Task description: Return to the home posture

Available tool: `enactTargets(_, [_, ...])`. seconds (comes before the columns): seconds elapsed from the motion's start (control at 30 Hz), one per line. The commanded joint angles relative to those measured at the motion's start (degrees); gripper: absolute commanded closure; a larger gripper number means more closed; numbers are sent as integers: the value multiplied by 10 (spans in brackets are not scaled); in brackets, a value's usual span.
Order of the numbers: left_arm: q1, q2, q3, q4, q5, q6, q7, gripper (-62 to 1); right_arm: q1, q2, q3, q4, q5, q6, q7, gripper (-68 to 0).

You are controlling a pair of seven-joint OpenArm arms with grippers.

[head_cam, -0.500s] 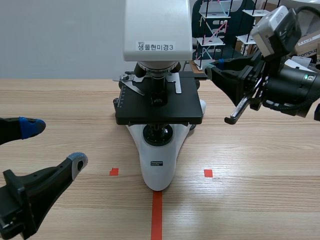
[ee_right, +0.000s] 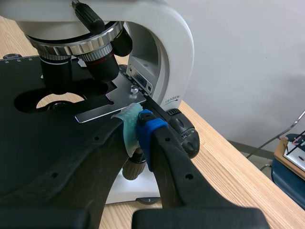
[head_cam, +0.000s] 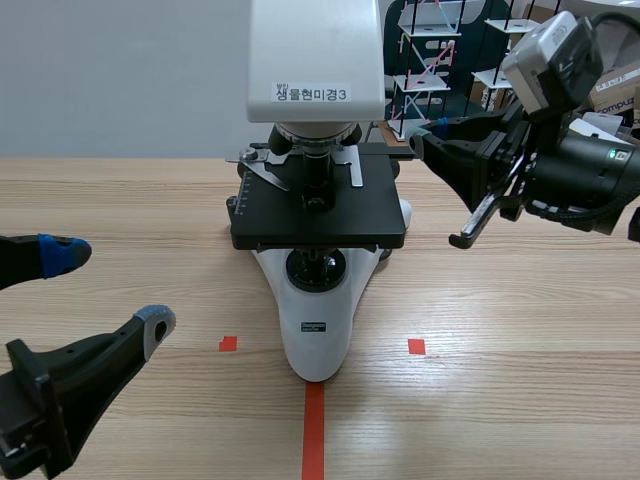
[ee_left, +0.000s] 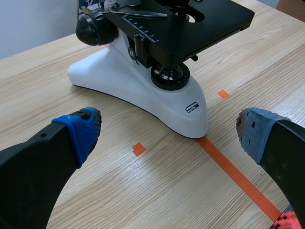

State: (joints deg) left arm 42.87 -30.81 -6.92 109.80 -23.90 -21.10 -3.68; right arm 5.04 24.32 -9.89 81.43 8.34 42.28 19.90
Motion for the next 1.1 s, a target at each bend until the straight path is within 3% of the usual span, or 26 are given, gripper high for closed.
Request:
enactTargets(0.0, [1, 2, -2, 5, -5, 0, -8, -596, 10, 8, 1, 13, 9, 4, 11, 0])
enactTargets(0.63, [1, 2, -2, 5, -5, 0, -8, -596, 8, 8, 1, 13, 9, 4, 12, -7])
enactTargets(0.73, [1, 2, -2, 5, -5, 0, -8, -596, -6, 9, 2, 14, 9, 4, 47, -91])
enactTargets(0.83, [1, 2, -2, 5, -5, 0, -8, -596, -42, 16, 5, 23, 9, 0, 76, -266])
enactTargets(0.97, [1, 2, -2, 5, -5, 0, -8, -596, -117, 21, 25, 38, 9, -48, 116, -468])
enactTargets(1.07, [1, 2, -2, 5, -5, 0, -8, -596, -189, 20, 61, 60, 9, -69, 143, -587])
